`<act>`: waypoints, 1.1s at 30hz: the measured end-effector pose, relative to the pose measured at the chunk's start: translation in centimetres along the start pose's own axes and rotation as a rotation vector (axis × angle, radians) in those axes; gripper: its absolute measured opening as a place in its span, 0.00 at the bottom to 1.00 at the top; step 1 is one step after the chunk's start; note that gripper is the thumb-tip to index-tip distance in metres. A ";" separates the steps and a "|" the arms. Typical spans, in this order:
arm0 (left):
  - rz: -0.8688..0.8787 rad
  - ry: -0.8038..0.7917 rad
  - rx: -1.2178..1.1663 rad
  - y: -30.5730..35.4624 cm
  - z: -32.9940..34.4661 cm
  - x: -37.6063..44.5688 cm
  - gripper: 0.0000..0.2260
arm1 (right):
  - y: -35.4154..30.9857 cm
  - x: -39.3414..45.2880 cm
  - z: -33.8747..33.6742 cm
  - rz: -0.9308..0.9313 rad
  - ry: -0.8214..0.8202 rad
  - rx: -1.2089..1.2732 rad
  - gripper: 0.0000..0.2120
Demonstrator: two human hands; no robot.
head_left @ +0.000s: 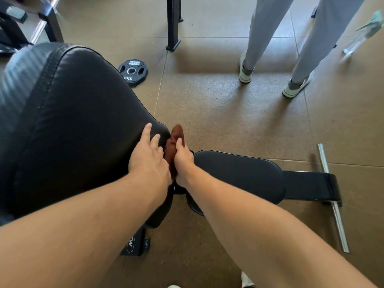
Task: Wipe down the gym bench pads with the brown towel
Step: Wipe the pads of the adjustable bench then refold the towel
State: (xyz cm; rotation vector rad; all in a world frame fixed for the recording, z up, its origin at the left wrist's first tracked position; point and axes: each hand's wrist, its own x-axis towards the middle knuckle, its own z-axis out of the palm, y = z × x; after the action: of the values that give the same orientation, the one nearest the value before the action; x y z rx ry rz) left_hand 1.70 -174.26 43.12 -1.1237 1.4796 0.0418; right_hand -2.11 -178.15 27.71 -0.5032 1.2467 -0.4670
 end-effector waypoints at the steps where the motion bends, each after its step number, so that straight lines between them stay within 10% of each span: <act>1: 0.001 -0.004 -0.001 -0.2 0.1 0.2 0.28 | -1.1 0.7 0.4 -0.049 -0.018 -0.038 0.20; 14: 0.047 -0.035 0.069 -1.1 -0.7 -2.8 0.26 | 10.1 -9.1 -0.9 0.352 0.061 -0.115 0.23; 24: -0.074 0.145 0.080 -7.9 -2.4 -9.8 0.25 | 5.9 -20.1 3.5 0.003 0.015 -0.063 0.23; 30: -0.270 0.666 -0.691 -17.0 -0.1 -12.5 0.23 | 1.0 -24.6 7.0 -0.338 -0.087 -0.021 0.19; 33: -0.327 0.573 -1.298 -17.7 3.9 -12.3 0.23 | -1.7 -25.1 8.5 -0.460 -0.114 -0.069 0.23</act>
State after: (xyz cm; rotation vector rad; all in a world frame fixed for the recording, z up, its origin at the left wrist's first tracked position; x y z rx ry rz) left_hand 13.67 -173.98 61.49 -2.5742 1.7321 0.5530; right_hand -0.36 -163.86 50.07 -0.8706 1.0373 -0.7716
